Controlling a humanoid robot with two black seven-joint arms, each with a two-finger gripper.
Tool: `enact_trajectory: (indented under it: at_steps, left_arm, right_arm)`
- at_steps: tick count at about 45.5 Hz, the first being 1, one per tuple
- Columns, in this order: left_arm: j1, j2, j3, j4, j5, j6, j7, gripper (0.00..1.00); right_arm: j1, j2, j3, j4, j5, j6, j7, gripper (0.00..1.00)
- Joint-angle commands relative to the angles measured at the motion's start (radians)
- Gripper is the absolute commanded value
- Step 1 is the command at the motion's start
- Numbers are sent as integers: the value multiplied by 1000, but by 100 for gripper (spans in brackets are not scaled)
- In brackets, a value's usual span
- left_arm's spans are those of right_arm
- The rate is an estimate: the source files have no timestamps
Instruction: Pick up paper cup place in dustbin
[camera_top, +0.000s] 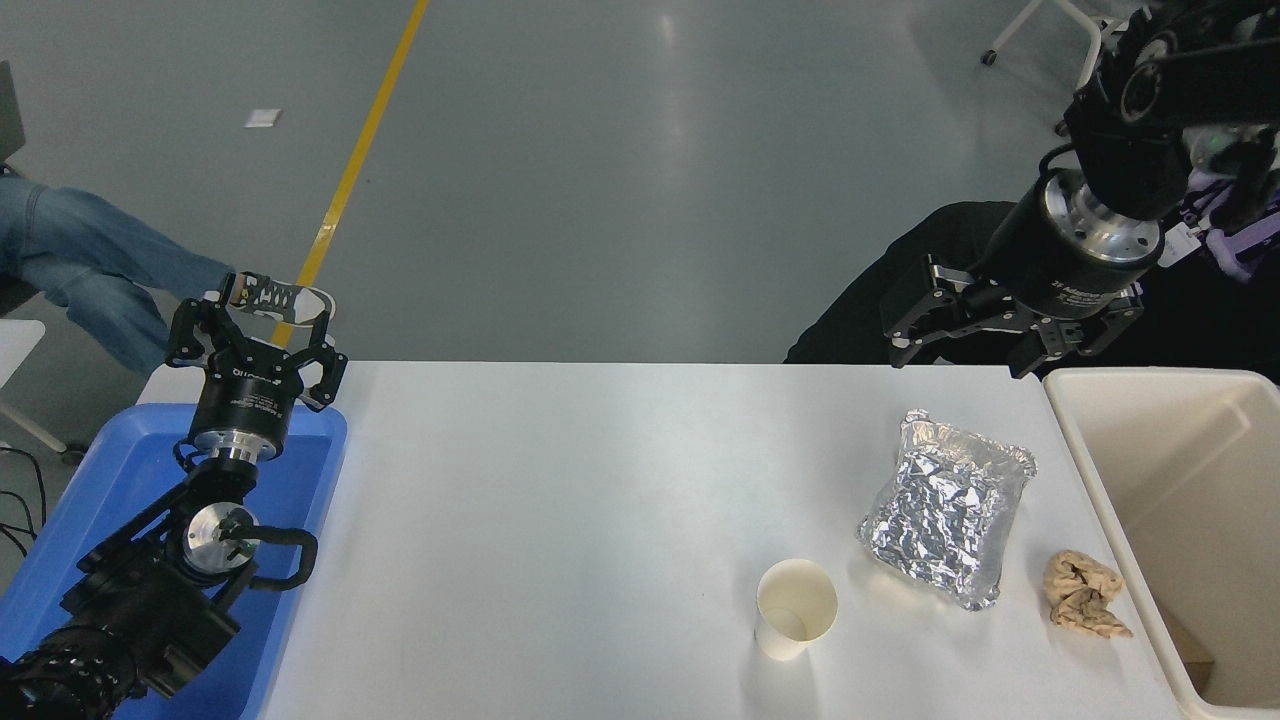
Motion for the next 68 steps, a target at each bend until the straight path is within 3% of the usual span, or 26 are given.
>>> enact_trajectory:
  at_steps: [1,11,20,30,52,68]
  left_arm:
    - [0,0,0,0,0,0,-1,99]
    - [0,0,0,0,0,0,1,99]
    - [0,0,0,0,0,0,1,99]
    - [0,0,0,0,0,0,1,99]
    - [0,0,-1,0,0,-2,1,99]
    - [0,0,-1,0,0,-2,1,99]
  right_arm:
    - [-161,13,80,-13,7,0,0,100]
    - [-375,52,135,-57,8,0,-2,100]
    - [-487,73,163,-66,8,-196,-2,99]
    - [-552,99,162,-66,-10,-351,-9,90]
    - [-619,119,189,-65,-10,-385,-11,91]
    - [-670,148,208,-71,-6,-489,-11,84]
